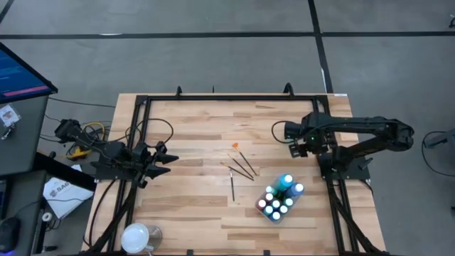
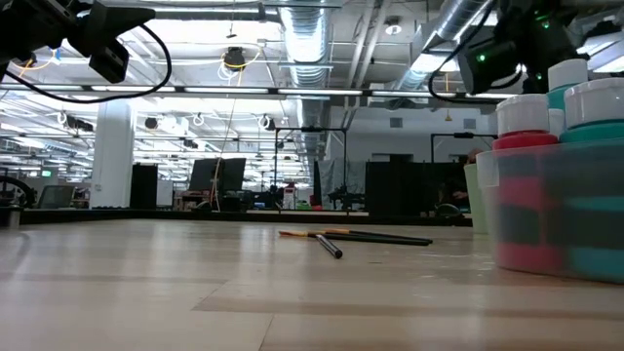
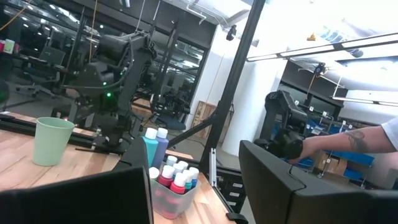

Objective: Pick & Place Paint Supplies
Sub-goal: Put the black paint brush into the green cup

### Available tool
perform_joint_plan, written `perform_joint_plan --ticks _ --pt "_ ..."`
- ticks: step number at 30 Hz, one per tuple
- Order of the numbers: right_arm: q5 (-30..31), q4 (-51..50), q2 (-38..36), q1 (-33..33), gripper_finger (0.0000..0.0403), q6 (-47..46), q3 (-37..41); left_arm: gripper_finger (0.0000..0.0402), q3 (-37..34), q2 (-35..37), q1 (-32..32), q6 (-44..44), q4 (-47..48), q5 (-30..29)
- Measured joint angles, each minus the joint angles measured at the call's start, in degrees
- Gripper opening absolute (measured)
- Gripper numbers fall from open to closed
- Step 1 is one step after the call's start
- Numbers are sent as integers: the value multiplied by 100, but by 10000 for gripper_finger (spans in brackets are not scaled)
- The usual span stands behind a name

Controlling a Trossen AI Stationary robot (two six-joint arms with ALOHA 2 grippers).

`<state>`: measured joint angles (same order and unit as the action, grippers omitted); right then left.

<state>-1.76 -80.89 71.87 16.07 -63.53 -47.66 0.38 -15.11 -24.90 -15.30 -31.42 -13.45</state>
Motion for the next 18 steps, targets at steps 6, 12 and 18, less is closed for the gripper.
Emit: perform_joint_plan --ticks 6,12,18 --pt "59 339 23 228 176 61 43 132 -2 0 1 1 -2 0" --pt "179 461 -78 82 67 230 -109 132 -1 0 1 -1 -9 0" --pt "326 656 -518 -285 8 359 -706 132 -2 0 0 -1 -11 0"
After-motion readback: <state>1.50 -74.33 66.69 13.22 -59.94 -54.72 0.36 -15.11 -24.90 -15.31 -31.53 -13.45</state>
